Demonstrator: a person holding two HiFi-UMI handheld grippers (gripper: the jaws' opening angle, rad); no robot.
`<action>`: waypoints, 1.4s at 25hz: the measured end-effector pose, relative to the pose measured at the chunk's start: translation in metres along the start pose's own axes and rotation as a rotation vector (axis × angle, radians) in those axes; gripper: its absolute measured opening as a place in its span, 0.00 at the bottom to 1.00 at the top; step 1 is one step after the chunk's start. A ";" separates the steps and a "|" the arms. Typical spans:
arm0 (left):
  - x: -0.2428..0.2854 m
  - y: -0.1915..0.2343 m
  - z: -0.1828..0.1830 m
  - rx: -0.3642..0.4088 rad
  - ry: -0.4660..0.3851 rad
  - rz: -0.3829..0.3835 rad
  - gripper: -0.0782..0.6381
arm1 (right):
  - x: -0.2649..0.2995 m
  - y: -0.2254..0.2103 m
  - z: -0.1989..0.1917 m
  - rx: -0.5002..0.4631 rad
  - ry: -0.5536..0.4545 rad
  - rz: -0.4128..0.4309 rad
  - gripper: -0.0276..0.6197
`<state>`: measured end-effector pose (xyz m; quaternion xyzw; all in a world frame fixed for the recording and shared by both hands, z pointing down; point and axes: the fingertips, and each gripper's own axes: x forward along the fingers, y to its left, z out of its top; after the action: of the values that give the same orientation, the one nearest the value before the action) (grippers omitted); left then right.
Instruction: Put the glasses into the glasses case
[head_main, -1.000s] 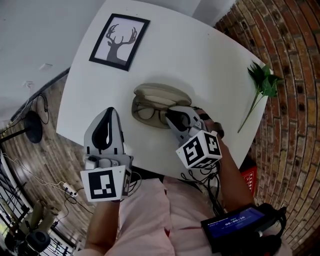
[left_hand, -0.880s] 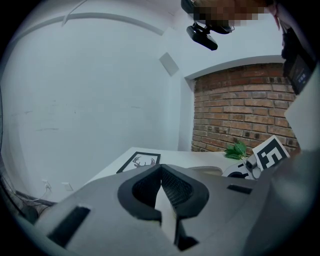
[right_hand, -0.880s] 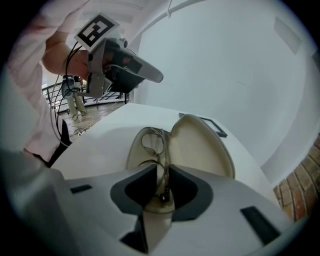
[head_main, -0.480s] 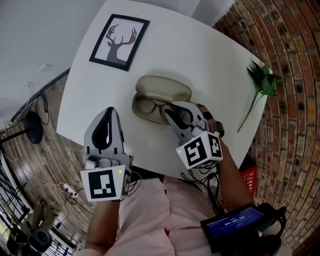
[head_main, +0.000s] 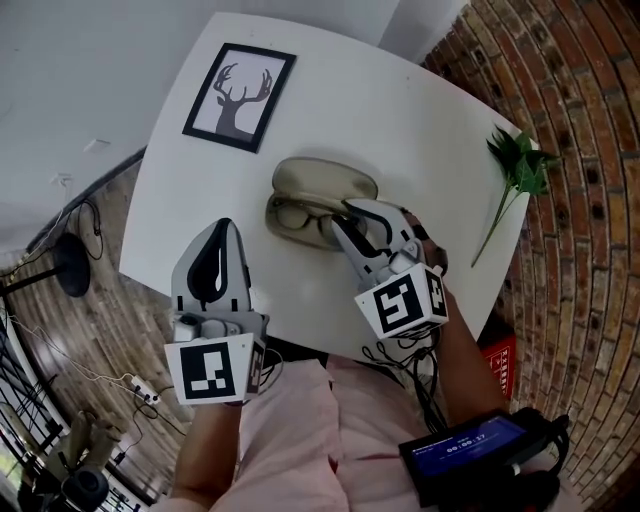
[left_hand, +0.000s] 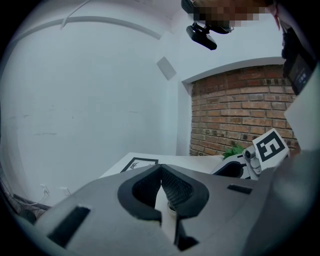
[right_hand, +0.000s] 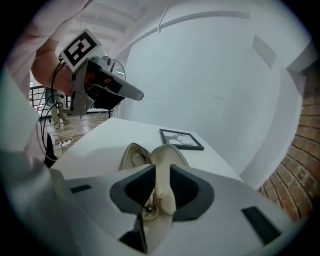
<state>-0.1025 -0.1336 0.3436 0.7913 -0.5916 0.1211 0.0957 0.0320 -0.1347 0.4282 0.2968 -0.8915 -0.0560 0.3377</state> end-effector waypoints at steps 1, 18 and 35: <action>-0.001 -0.001 0.003 0.003 -0.006 -0.002 0.12 | -0.003 -0.004 0.004 0.011 -0.009 -0.015 0.19; -0.038 -0.061 0.155 0.122 -0.323 -0.111 0.12 | -0.153 -0.079 0.126 0.341 -0.326 -0.395 0.05; -0.059 -0.109 0.181 0.165 -0.380 -0.199 0.12 | -0.223 -0.079 0.134 0.393 -0.429 -0.556 0.05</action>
<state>0.0006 -0.1029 0.1521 0.8596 -0.5060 0.0080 -0.0710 0.1183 -0.0867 0.1750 0.5670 -0.8213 -0.0344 0.0530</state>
